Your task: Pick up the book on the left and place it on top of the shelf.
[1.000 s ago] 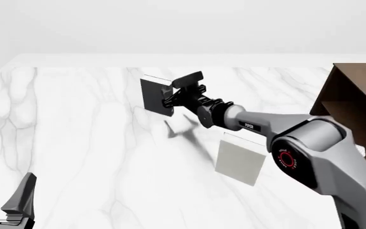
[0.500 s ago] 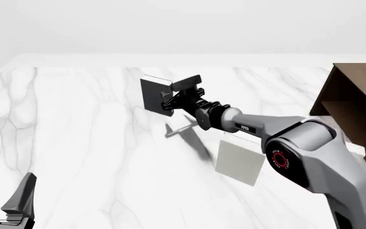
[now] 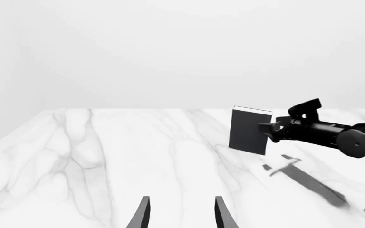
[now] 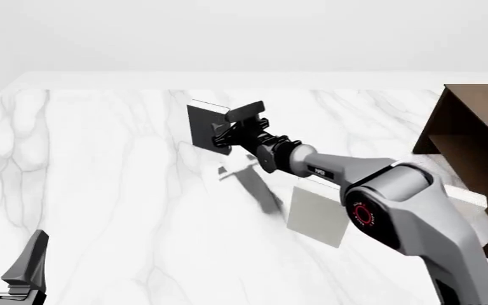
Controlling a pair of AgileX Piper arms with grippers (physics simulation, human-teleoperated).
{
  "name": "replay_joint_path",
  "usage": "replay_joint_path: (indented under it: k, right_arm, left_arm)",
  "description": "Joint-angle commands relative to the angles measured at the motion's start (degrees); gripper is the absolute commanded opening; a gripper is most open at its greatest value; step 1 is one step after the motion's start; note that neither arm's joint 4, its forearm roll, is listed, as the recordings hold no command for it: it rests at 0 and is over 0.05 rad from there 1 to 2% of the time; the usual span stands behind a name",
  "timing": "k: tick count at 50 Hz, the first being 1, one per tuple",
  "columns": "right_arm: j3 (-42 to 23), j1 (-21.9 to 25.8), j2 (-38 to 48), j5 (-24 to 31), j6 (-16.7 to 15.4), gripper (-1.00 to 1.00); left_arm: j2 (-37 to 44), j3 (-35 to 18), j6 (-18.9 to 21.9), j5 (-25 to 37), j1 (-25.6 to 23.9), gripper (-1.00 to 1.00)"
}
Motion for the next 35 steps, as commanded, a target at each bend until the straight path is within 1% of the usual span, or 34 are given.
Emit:
replay_joint_path:
  k: [1,3,7,9,14,35]
  right_arm:
    - [-2.8,0.13,1.79,1.11,0.27,1.0]
    - [-4.3,0.12,2.58,1.79,0.33,1.0]
    - [-4.38,0.2,2.82,1.78,0.39,1.0]
    - [-5.79,0.23,3.71,2.35,0.48,1.0]
    - [-6.61,0.4,4.49,2.59,0.56,1.0]
    - [-7.0,0.58,4.9,2.4,0.5,1.0]
  left_arm:
    - [0.0,0.0,0.0,0.0,0.0,1.0]
    - [0.0,0.0,0.0,0.0,0.0,1.0]
    - [0.0,0.0,0.0,0.0,0.0,1.0]
    - [0.0,0.0,0.0,0.0,0.0,1.0]
    - [0.0,0.0,0.0,0.0,0.0,1.0]
    - [0.0,0.0,0.0,0.0,0.0,1.0]
